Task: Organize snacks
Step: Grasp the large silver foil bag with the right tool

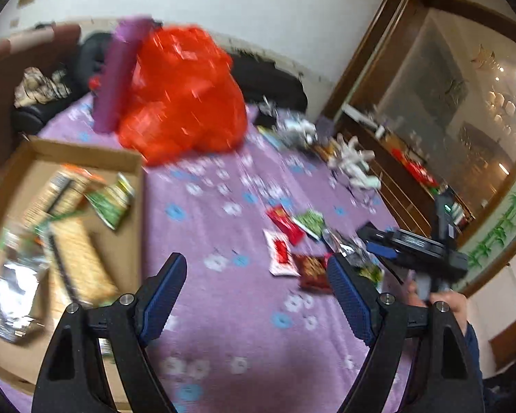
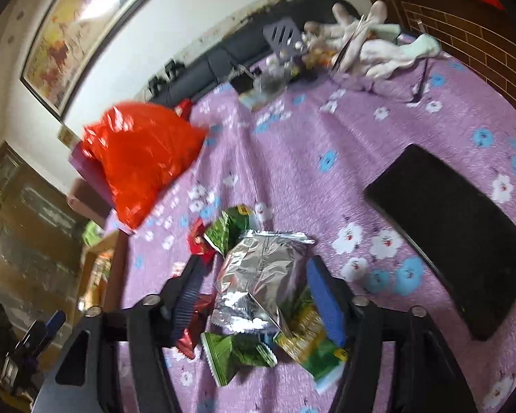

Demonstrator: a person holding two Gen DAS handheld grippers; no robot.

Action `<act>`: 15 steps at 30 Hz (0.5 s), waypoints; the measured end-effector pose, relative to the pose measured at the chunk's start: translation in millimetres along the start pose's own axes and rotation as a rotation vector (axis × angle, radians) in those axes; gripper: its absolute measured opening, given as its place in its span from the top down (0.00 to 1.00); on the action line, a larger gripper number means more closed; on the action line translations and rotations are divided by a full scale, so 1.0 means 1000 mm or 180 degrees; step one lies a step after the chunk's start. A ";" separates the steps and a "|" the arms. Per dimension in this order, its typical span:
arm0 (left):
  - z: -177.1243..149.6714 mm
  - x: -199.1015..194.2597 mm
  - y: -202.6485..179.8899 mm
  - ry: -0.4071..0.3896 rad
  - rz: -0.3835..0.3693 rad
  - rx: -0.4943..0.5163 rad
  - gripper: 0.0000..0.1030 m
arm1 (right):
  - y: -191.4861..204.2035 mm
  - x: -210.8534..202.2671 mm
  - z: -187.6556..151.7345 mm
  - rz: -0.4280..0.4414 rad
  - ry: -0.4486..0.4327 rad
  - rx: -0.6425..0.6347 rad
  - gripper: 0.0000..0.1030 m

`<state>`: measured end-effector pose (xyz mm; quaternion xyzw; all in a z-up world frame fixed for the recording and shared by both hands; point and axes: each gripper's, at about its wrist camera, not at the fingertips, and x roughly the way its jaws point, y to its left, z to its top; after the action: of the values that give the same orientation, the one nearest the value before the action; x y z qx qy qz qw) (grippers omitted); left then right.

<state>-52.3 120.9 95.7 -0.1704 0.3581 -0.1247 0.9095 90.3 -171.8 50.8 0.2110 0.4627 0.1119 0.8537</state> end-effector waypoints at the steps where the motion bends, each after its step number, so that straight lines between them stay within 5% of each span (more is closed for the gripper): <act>1: 0.000 0.008 -0.002 0.0082 -0.0024 -0.0021 0.19 | 0.000 0.006 0.000 -0.0082 0.0037 -0.0008 0.29; 7: 0.002 0.045 -0.015 0.0374 0.0125 0.0050 0.20 | 0.027 0.040 -0.004 -0.0313 0.0327 -0.0261 0.29; 11: 0.010 0.075 -0.026 0.0586 0.0168 0.0108 0.20 | 0.042 0.048 -0.013 -0.0521 0.0251 -0.0644 0.39; 15: 0.018 0.110 -0.037 0.0793 0.0257 0.0176 0.20 | 0.024 0.040 -0.011 -0.0068 0.0103 -0.0501 0.40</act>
<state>34.5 52.7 55.4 -0.1140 0.4713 -0.1180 0.8666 102.7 -131.9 27.2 0.1365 0.4684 0.1422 0.8613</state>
